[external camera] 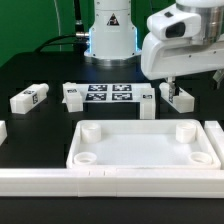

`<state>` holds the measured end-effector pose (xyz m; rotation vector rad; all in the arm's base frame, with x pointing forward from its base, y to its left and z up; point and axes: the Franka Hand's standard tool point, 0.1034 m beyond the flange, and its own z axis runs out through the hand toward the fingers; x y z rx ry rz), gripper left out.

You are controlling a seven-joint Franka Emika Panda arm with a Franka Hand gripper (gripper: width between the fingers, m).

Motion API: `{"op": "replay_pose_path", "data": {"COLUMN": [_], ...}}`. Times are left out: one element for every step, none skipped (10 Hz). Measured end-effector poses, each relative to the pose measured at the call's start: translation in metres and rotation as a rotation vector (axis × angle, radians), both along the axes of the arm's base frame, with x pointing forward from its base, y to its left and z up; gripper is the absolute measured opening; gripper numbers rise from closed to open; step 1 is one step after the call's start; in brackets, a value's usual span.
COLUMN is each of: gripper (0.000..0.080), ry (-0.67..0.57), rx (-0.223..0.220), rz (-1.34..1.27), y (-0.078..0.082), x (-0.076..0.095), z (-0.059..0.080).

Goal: Assemble desk

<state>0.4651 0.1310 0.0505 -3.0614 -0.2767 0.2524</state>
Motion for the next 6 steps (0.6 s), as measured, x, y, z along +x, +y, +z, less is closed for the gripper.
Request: {"op": "replay_pose_path", "data": {"gripper": [0.0649,0.0649,0.0649,0.0649,0.0649,0.0649], "ry": [0.092,0.163,0.206,0.299,0.410,0.440], "rx": [-0.014,-0.023,-0.030,-0.085,-0.121,-0.122], "rz": [0.008,0.013,0.017,0.045,0.048,0.049], "y": [0.001,0.003,0.003,-0.002,-0.002,0.000], "x": [-0.002,-0.002,-0.002,-0.010,-0.014,-0.008], "z": [0.001,0.002,0.001,0.005,0.006,0.002]}}
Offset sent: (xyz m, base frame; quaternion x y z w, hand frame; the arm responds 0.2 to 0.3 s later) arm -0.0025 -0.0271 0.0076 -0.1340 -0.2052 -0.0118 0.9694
